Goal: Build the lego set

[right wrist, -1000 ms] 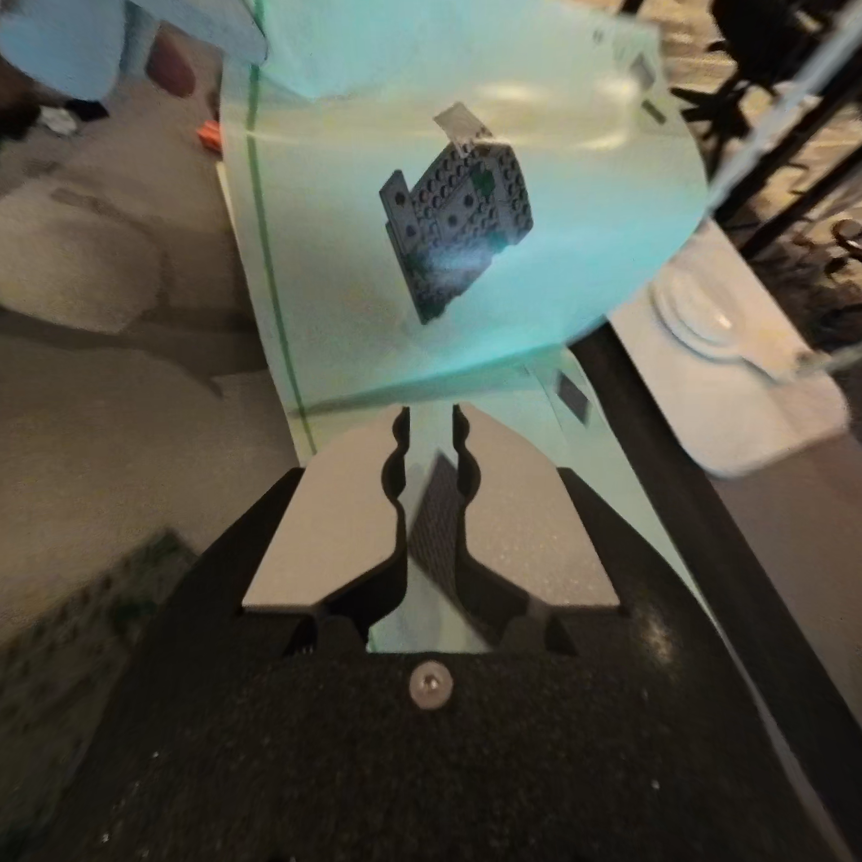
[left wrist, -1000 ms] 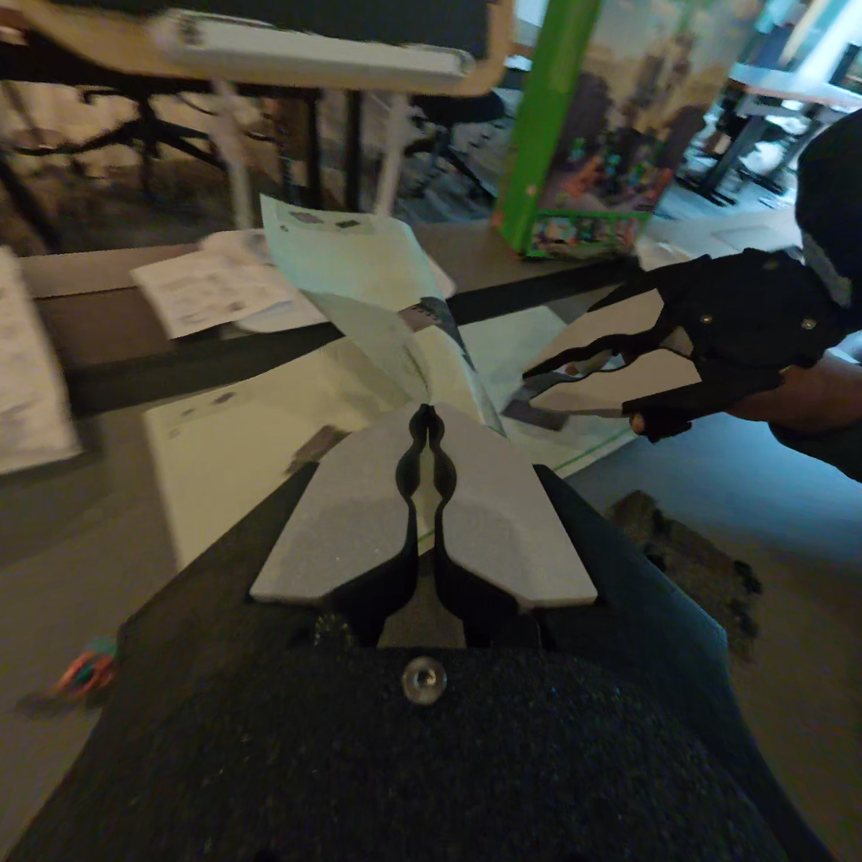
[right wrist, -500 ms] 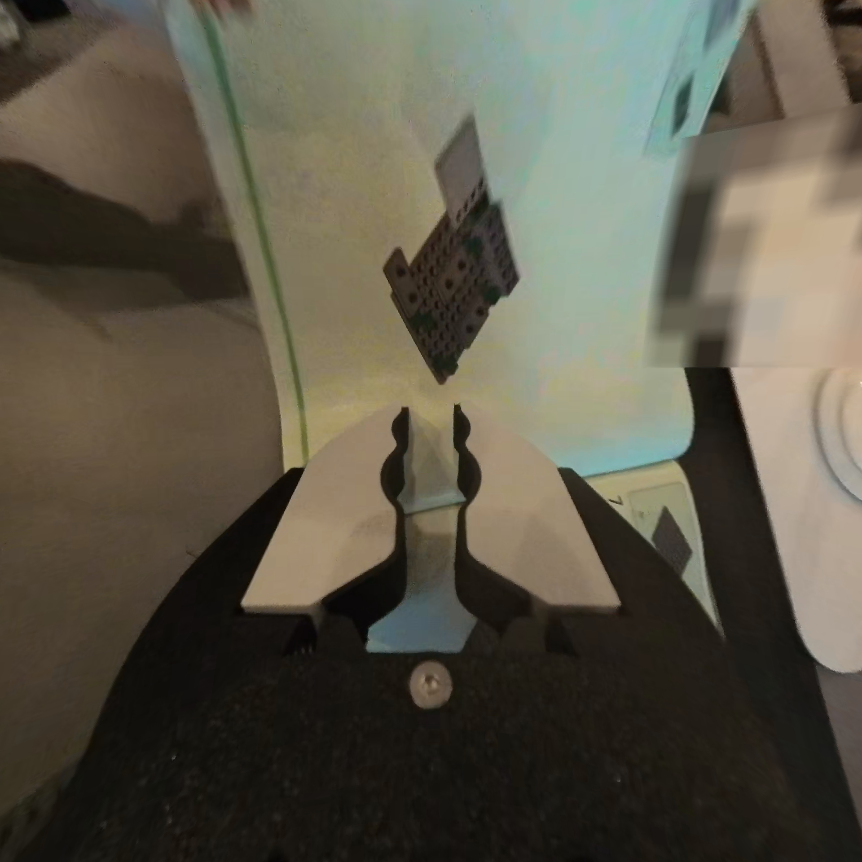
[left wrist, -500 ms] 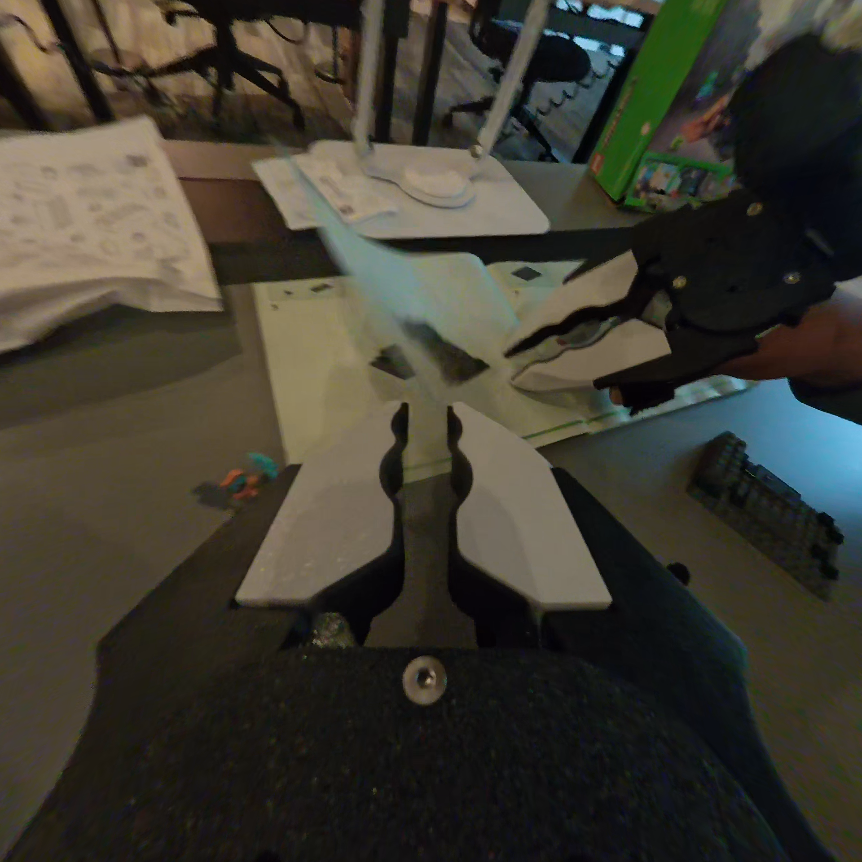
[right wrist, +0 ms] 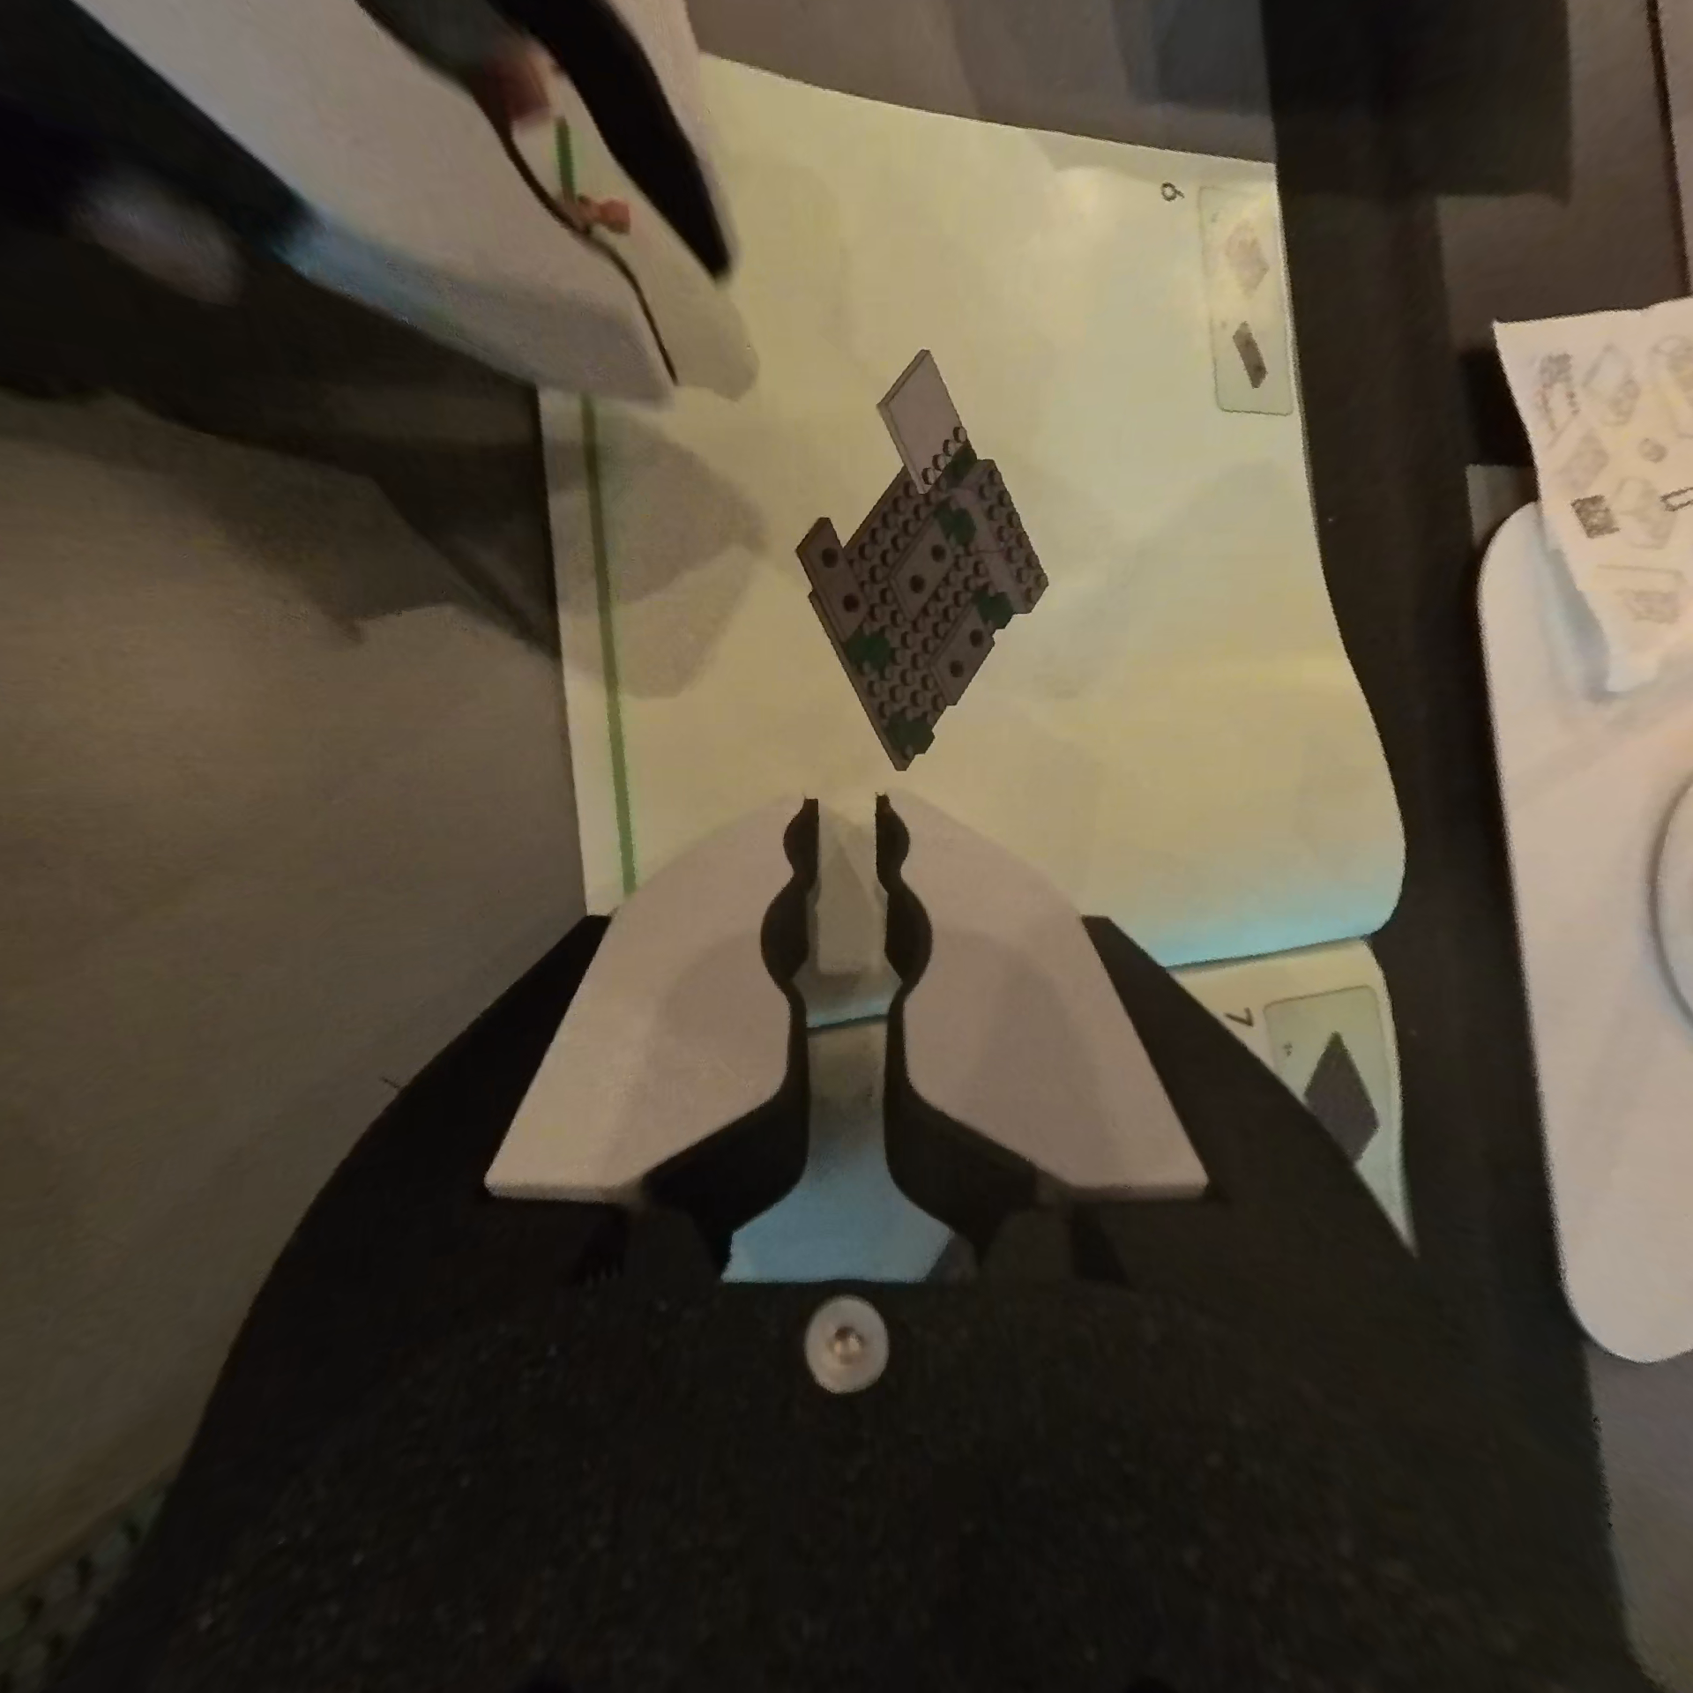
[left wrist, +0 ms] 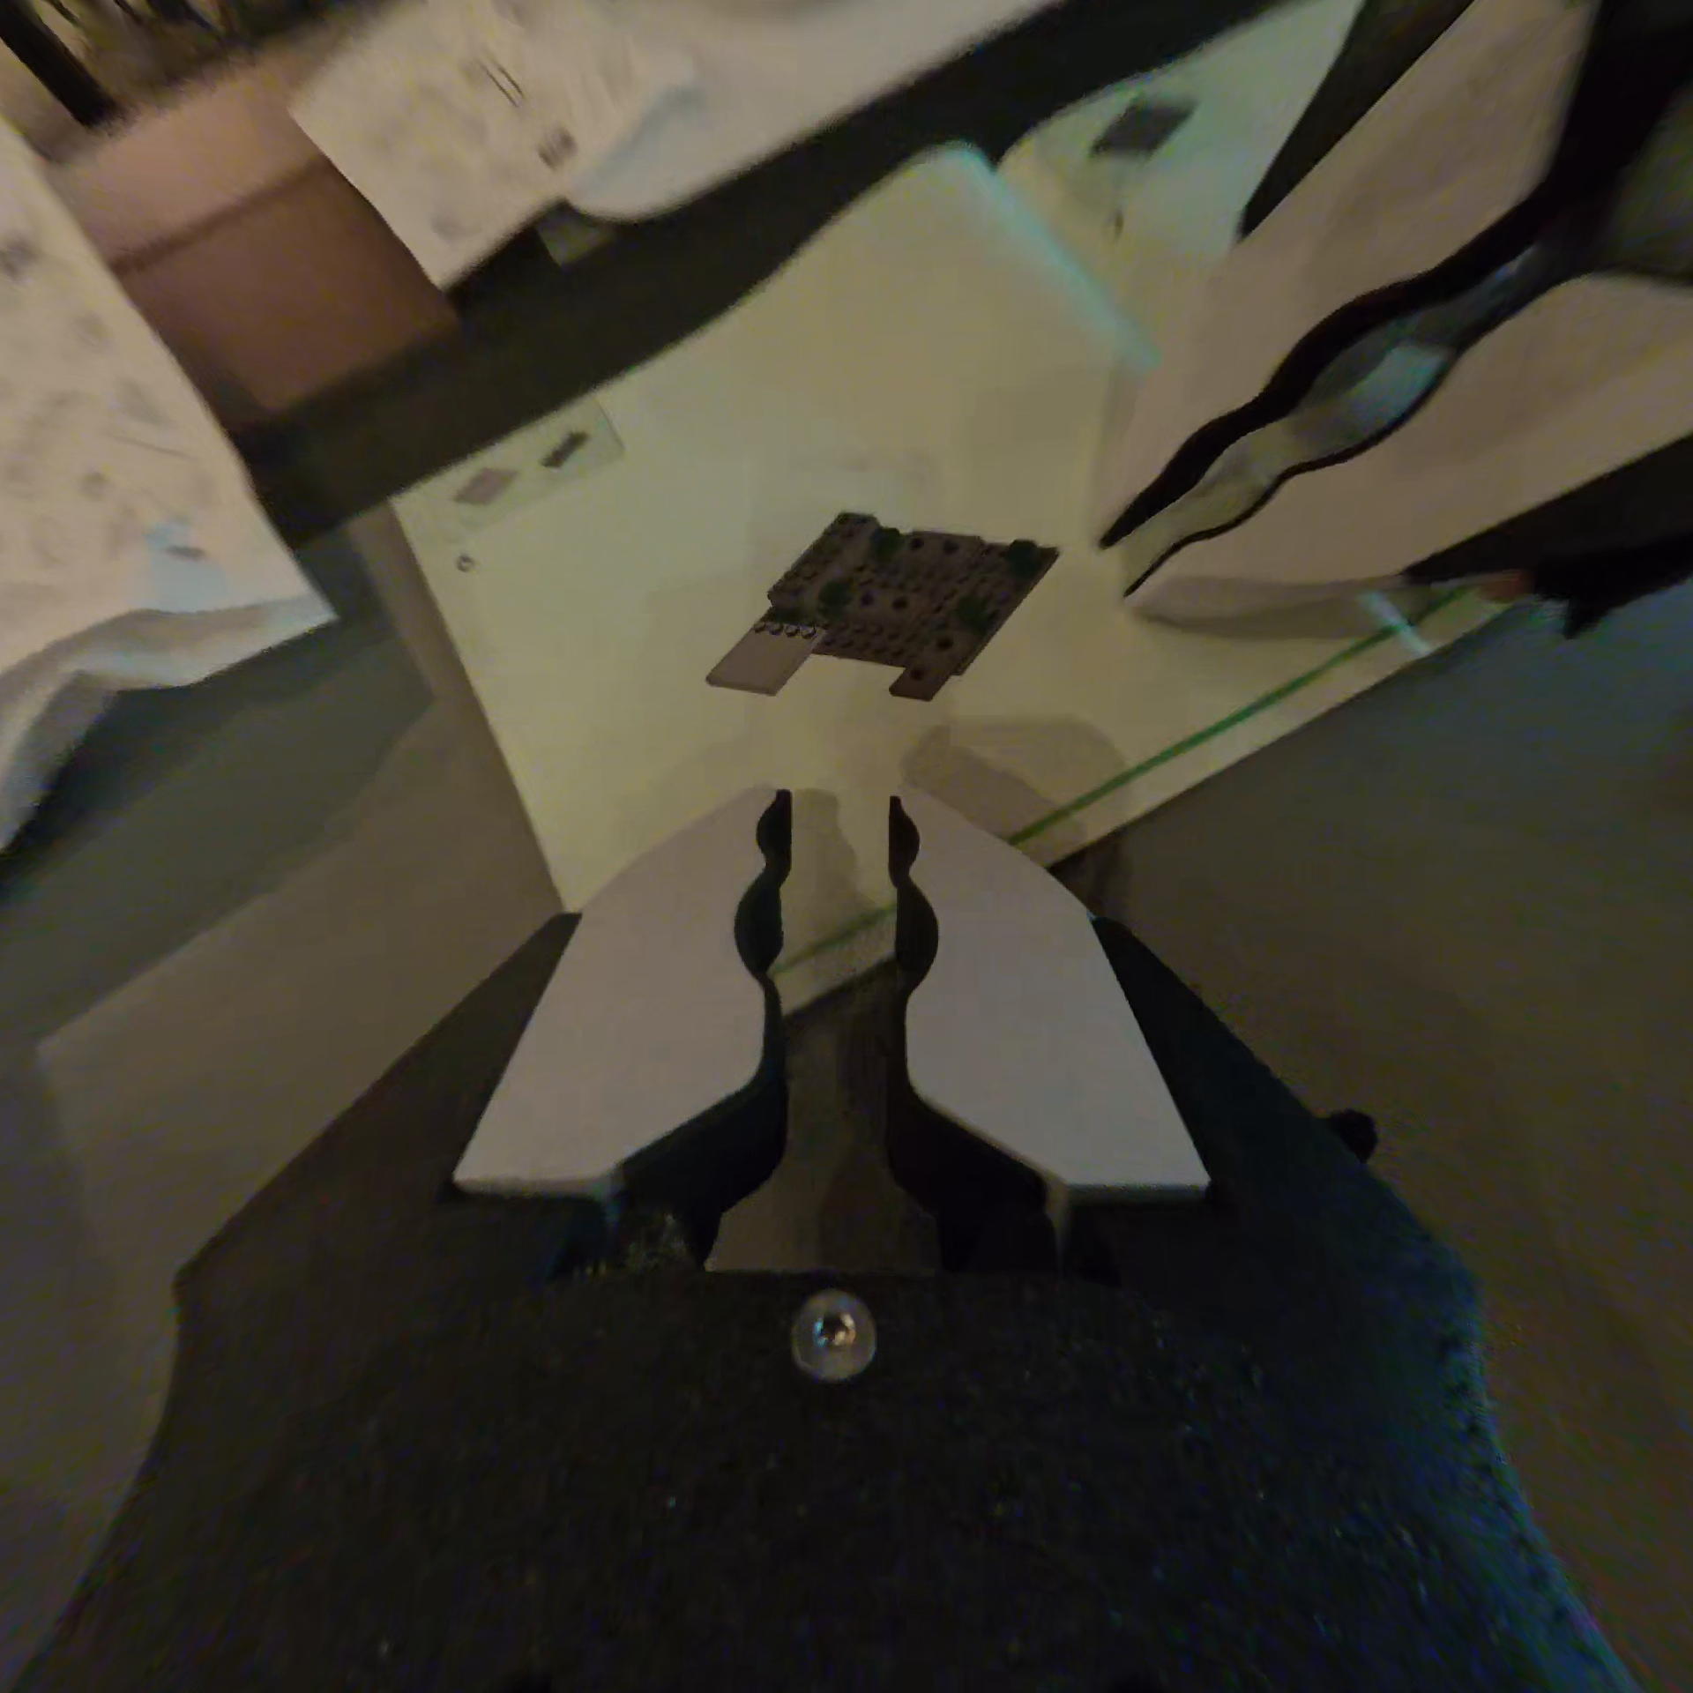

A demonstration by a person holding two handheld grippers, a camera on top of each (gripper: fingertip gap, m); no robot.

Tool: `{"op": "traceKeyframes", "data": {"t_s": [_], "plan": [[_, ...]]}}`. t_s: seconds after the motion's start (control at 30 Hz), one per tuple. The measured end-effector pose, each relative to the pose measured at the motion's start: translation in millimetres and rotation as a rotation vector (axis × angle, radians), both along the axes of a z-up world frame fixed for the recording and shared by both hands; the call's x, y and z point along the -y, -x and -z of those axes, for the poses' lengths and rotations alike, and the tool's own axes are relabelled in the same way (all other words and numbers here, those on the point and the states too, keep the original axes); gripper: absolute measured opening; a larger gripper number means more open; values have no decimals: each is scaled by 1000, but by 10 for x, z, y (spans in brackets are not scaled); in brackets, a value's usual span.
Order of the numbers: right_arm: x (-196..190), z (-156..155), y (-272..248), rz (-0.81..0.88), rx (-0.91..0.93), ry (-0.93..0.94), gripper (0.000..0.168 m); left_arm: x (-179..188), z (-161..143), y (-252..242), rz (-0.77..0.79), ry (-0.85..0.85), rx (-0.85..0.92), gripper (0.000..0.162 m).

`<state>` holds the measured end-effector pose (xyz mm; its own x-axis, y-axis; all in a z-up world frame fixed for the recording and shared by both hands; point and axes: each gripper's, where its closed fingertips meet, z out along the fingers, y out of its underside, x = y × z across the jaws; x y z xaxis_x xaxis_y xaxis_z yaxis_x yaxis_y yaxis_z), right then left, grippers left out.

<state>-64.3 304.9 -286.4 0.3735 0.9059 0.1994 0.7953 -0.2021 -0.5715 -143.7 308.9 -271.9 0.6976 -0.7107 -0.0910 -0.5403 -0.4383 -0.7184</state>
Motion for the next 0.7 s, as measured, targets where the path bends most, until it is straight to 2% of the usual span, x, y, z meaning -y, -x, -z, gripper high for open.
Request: {"op": "traceKeyframes", "data": {"t_s": [0.13, 0.23, 0.37, 0.53, 0.7], "plan": [[-10, -28, -9, 23, -34, -4, 17, -22, 160, -12, -6, 84, -21, 17], [30, -223, -46, 46, -121, -7, 26, -5, 160, 9, -16, 82, -24, 14], [199, -417, -409, 78, -148, -32, 25, 29, 161, 9, -8, 76, -42, 10], [465, -268, -1142, 163, -75, 12, 24, 55, 161, -3, 0, 51, -61, 6], [642, -47, -1553, 250, -54, 77, 24, 85, 160, -8, -3, 37, -73, 4]]}}
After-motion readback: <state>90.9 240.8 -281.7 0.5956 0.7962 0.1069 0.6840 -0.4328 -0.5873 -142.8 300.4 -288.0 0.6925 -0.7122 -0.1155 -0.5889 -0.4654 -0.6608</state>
